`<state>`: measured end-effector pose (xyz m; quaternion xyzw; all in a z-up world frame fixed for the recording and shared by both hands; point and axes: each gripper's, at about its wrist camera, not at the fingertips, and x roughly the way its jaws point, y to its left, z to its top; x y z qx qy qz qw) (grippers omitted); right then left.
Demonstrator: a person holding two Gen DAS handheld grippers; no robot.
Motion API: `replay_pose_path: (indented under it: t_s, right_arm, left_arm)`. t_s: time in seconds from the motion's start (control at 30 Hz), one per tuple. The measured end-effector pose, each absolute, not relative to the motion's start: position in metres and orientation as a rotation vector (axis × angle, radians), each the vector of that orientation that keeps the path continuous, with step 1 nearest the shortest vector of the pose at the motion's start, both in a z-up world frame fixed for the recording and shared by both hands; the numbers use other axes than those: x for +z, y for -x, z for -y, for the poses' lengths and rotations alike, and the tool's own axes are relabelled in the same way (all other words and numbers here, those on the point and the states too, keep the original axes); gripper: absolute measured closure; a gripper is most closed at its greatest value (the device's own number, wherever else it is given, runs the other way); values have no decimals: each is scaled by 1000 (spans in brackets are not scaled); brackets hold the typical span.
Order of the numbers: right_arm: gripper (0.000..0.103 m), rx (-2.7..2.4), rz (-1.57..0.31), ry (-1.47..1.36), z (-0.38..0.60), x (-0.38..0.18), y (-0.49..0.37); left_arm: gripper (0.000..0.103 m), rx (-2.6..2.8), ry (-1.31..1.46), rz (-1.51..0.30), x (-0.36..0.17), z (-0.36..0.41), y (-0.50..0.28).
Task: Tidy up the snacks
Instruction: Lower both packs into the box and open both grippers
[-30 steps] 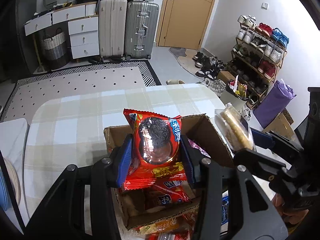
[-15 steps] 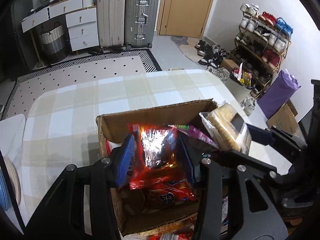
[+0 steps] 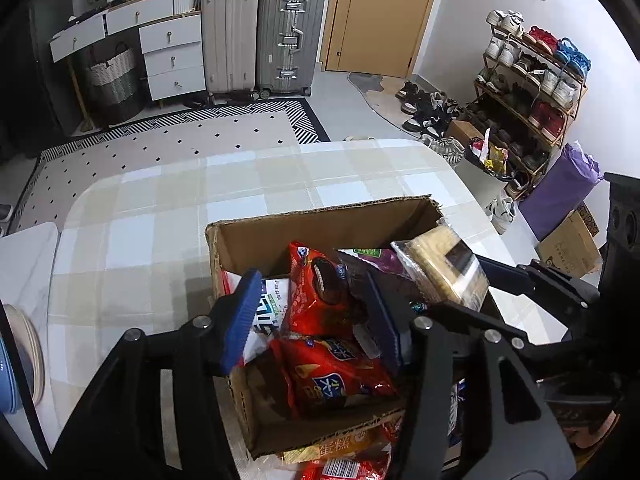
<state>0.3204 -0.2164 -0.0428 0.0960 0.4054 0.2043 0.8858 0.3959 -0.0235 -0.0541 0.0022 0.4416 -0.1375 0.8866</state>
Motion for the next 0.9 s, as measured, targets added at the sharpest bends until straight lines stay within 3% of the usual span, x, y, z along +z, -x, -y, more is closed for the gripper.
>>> replay_pose_path:
  t_s: [0.3,0.83,0.9]
  right_arm:
    - [35,411,-874,-189,210,-47,-322]
    - [34,407,-789,-201,215,-9,-289]
    - [27,409,-774,-200,216,-2,-279]
  left_arm:
    - [42,-276,6,-933,-54,14,-383]
    - [32,-265,22,-901,-28,1,-342]
    - [28,-261,11,-893,-22,2,-331]
